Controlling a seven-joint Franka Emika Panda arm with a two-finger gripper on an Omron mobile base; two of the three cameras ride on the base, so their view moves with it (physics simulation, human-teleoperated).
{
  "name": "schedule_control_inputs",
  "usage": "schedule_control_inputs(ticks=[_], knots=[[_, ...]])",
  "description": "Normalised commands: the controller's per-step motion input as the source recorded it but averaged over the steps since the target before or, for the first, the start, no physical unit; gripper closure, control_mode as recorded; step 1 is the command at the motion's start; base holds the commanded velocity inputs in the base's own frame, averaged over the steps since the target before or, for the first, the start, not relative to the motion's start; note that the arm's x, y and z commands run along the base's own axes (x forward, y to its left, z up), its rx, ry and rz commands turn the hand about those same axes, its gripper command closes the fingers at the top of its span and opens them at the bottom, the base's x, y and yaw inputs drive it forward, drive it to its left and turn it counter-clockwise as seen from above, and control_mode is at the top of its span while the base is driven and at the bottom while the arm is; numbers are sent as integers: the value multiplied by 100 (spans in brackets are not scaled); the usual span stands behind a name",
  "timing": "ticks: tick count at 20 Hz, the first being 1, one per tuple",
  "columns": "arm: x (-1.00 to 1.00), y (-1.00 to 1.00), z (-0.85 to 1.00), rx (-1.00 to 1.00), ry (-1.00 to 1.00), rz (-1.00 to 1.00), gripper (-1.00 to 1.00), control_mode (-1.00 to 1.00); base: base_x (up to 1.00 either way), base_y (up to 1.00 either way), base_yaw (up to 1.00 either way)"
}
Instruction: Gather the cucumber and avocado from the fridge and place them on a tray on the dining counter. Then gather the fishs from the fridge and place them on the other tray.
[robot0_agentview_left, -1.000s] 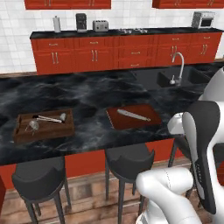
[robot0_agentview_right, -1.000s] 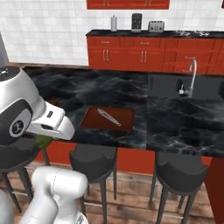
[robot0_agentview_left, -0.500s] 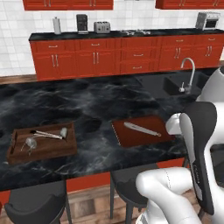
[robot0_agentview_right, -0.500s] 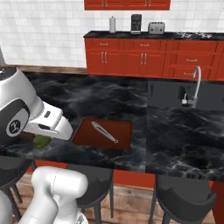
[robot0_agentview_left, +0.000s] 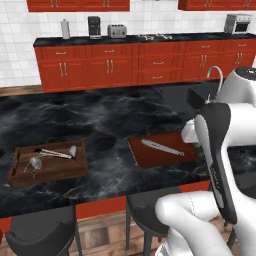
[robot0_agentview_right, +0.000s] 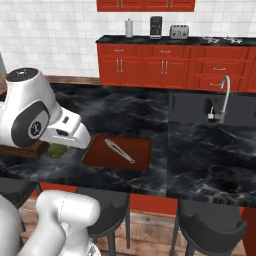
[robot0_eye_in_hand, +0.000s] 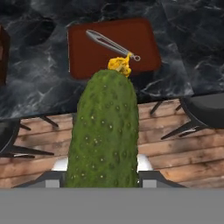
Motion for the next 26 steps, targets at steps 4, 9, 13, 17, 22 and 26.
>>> schedule_control_inputs(ticks=[4, 9, 13, 17, 22, 26], knots=[[100, 0, -2, 1, 11, 0, 100, -100, 0, 0, 0], [100, 3, -24, 0, 4, 0, 100, -100, 0, 0, 0], [100, 18, -32, 0, 5, 0, 100, -100, 0, 0, 0], [100, 10, -37, 0, 6, 0, 100, -100, 0, 0, 0], [83, 0, -68, 0, 4, 0, 100, -100, 0, 0, 0], [70, 0, -91, 0, 0, 0, 100, -100, 0, 0, 0]])
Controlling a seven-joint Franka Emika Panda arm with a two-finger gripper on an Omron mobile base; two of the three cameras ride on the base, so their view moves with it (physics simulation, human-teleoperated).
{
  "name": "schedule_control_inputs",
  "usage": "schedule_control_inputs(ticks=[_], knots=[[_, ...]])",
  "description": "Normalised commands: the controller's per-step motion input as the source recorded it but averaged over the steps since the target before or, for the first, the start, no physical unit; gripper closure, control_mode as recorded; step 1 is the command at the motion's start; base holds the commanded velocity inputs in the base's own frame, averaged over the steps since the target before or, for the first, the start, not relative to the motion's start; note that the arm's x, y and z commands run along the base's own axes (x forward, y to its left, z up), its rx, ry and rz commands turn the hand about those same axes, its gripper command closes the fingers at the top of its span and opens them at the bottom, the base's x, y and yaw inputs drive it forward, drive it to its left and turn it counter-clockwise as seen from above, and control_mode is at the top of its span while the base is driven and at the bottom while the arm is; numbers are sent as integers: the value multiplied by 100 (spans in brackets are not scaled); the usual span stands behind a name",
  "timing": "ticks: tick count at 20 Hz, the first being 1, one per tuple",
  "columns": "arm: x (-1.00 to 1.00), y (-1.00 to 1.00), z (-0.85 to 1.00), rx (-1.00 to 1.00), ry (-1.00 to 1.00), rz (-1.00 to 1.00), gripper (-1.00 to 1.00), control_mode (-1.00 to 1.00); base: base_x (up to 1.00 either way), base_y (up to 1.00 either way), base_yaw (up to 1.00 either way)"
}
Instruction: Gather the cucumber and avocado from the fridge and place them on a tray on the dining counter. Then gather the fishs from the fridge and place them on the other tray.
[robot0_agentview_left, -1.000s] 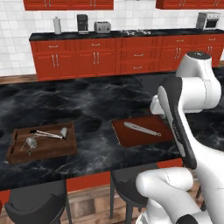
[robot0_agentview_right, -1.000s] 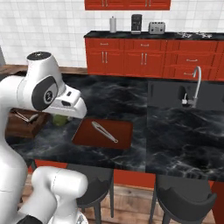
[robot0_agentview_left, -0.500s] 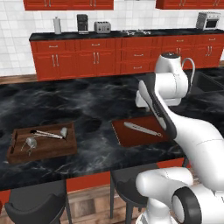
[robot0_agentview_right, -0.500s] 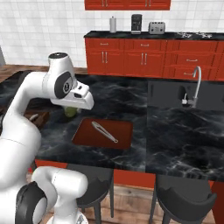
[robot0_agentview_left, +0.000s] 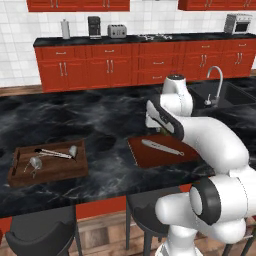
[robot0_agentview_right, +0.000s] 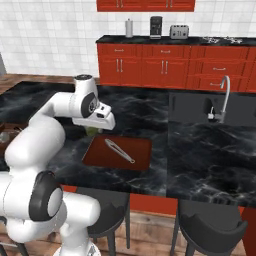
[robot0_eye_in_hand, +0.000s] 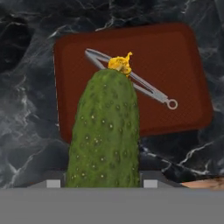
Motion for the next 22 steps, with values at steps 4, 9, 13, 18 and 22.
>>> schedule_control_inputs(ticks=[4, 9, 13, 18, 22], knots=[[52, 0, -92, 0, 0, 0, 100, -100, 0, 0, 0], [43, 0, -83, 0, 0, 0, 100, -100, 0, 0, 0], [43, 2, -53, 0, 0, 0, 100, -100, 0, 0, 0], [36, 13, -31, 0, 0, 0, 100, -100, 0, 0, 0], [20, 5, -45, 0, 0, 0, 100, -100, 0, 0, 0]])
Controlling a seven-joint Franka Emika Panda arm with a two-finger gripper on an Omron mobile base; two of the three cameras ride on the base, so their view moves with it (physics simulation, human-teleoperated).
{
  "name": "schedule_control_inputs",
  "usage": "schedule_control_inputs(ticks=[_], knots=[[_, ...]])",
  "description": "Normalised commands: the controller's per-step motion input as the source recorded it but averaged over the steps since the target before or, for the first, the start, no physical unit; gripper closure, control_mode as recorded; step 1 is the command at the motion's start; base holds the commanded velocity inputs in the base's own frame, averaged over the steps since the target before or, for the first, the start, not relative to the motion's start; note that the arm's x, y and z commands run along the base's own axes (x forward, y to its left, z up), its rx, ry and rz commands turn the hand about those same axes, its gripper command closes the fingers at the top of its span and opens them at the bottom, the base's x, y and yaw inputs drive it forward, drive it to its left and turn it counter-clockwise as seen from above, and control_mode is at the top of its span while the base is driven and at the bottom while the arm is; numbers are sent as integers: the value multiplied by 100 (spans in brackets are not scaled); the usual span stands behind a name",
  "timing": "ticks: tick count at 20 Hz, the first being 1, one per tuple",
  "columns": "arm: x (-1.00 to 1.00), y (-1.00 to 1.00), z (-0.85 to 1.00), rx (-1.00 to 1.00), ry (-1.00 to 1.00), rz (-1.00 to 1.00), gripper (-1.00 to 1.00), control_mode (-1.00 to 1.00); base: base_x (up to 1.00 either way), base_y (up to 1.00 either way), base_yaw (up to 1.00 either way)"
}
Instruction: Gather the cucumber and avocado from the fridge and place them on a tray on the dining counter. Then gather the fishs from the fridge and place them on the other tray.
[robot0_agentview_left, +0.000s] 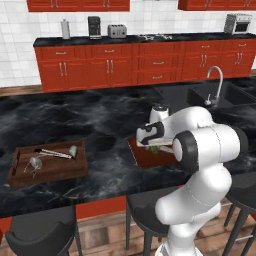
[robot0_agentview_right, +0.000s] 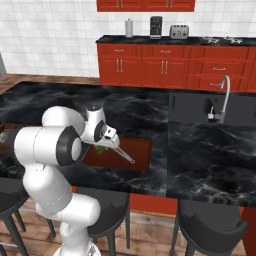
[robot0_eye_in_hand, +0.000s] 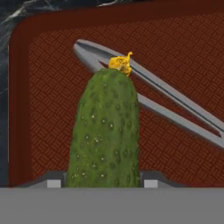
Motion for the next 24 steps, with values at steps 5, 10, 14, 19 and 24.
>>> schedule_control_inputs(ticks=[5, 10, 14, 19, 24], knots=[[17, 0, -36, 0, 0, 0, 100, -100, 0, 0, 0], [3, 0, -17, 0, 1, 0, -100, -100, 0, 0, 0], [0, 0, 0, 0, 0, 0, -100, -100, 0, 0, 0], [4, -4, 4, 0, 1, 0, -100, -100, 0, 0, 0], [-13, -16, 51, 0, 0, 0, -100, -100, 0, 0, 0]])
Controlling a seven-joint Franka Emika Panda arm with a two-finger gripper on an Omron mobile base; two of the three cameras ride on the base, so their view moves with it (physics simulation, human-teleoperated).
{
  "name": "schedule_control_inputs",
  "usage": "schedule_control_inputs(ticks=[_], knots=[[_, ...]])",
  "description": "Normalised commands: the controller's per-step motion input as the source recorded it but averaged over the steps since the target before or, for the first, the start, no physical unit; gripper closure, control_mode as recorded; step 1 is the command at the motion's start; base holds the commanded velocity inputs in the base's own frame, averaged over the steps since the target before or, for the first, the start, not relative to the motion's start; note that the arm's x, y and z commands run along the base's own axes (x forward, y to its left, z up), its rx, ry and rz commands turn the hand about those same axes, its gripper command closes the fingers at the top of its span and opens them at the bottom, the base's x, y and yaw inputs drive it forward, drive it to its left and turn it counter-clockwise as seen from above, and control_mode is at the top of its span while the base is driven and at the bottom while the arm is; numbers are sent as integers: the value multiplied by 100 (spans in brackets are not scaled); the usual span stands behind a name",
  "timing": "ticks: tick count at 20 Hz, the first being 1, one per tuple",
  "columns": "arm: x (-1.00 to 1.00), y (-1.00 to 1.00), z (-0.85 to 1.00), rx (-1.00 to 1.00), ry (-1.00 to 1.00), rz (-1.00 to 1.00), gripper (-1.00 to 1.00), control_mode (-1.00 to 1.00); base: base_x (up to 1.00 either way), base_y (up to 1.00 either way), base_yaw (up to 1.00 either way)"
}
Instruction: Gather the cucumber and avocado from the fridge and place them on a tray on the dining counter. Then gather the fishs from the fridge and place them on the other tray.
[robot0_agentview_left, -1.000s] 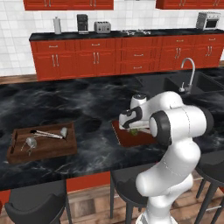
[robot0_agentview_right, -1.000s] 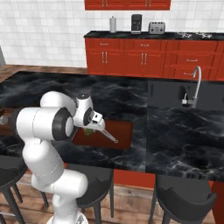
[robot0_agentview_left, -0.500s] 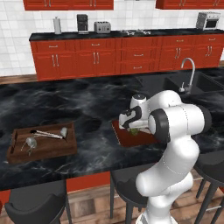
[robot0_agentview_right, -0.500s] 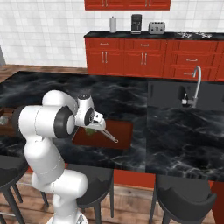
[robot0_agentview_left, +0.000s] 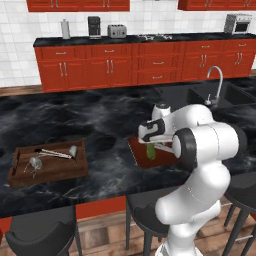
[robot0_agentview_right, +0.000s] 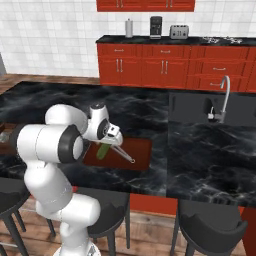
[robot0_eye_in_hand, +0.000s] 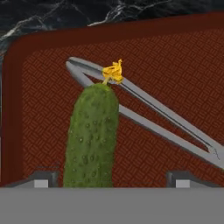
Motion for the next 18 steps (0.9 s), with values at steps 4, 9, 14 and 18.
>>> schedule_control_inputs(ticks=[4, 9, 14, 18], knots=[[-60, 0, 72, 0, -3, 0, -100, -100, 0, 0, 0], [-78, -19, 60, 0, -3, 0, -100, -100, 0, 0, 0], [-73, -29, 38, 0, 0, 0, -100, -100, 0, 0, 0], [-65, -22, 33, 0, 0, 1, -100, -100, 0, 0, 0]])
